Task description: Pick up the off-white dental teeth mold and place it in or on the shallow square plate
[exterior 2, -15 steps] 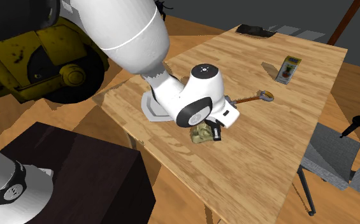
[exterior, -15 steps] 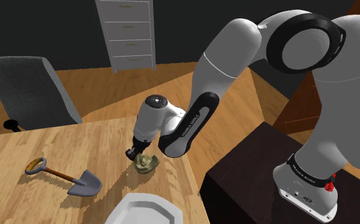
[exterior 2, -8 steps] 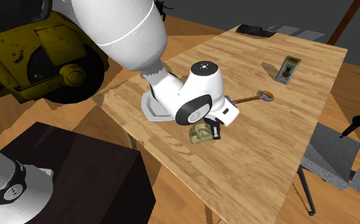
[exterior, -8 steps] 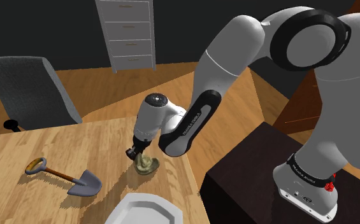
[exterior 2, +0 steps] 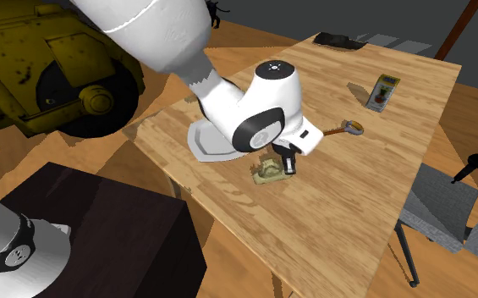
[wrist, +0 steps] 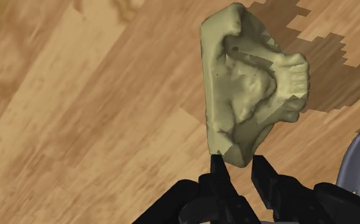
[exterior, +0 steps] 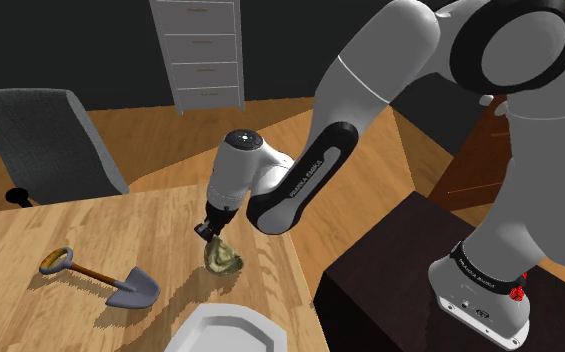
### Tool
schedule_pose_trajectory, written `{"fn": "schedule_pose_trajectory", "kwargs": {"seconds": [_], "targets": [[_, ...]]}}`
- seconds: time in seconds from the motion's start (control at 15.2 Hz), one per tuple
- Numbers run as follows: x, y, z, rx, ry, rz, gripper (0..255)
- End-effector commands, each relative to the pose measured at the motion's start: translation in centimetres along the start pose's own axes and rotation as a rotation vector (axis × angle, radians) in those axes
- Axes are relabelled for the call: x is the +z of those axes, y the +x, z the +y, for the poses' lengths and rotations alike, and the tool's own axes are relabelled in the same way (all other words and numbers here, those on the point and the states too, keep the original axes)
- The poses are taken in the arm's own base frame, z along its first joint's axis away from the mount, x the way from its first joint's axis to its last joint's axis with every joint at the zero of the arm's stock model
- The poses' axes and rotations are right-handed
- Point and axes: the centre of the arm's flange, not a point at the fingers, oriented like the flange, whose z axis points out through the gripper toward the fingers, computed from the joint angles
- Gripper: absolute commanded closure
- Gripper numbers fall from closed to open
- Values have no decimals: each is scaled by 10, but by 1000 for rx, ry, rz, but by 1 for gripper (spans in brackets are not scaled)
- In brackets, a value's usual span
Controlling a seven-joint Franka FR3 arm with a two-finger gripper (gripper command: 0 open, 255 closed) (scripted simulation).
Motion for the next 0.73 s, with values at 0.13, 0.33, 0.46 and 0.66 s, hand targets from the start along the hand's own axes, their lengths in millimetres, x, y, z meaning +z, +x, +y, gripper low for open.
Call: {"fn": "schedule_pose_trajectory", "kwargs": {"seconds": [0.13, 0.33, 0.46, 0.66], "targets": [[-20, 4, -4, 0, 0, 0, 255], [-35, 8, -6, 0, 0, 0, 255], [-37, -9, -26, 0, 0, 0, 255], [-22, 2, -14, 27, 5, 2, 0]]}}
